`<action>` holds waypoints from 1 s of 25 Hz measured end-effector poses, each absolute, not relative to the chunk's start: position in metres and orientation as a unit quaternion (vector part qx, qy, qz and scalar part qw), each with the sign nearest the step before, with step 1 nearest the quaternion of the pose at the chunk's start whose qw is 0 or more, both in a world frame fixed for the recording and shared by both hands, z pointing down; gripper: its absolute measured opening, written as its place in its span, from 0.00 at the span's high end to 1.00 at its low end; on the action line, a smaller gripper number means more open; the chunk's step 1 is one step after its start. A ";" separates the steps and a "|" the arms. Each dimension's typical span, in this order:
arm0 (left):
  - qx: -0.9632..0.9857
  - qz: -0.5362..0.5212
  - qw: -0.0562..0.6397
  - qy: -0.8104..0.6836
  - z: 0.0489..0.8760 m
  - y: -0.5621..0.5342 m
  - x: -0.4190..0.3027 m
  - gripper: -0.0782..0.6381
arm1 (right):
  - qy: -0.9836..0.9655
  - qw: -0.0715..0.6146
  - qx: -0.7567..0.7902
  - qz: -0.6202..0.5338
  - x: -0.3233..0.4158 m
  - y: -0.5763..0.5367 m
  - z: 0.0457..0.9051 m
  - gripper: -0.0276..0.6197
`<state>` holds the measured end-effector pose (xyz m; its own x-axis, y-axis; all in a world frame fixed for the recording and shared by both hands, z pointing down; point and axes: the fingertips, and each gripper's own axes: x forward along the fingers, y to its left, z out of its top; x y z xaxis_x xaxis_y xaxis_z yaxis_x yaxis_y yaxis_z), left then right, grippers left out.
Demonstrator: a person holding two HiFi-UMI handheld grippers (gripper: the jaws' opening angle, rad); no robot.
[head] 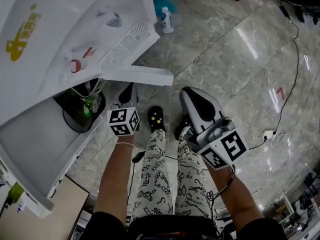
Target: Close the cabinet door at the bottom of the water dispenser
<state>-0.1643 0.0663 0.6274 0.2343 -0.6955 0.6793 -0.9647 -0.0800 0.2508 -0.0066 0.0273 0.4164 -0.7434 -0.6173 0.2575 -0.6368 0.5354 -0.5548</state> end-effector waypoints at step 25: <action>0.706 0.166 0.324 -0.607 0.627 -0.046 -0.167 0.89 | -0.841 -0.024 0.432 0.324 0.061 -0.007 0.406 0.93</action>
<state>-0.1672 -0.0461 0.6271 0.2073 -0.7500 0.6281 -0.9651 -0.0518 0.2568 0.0612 -0.0072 0.4058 -0.6261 -0.7417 0.2404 -0.7112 0.4169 -0.5660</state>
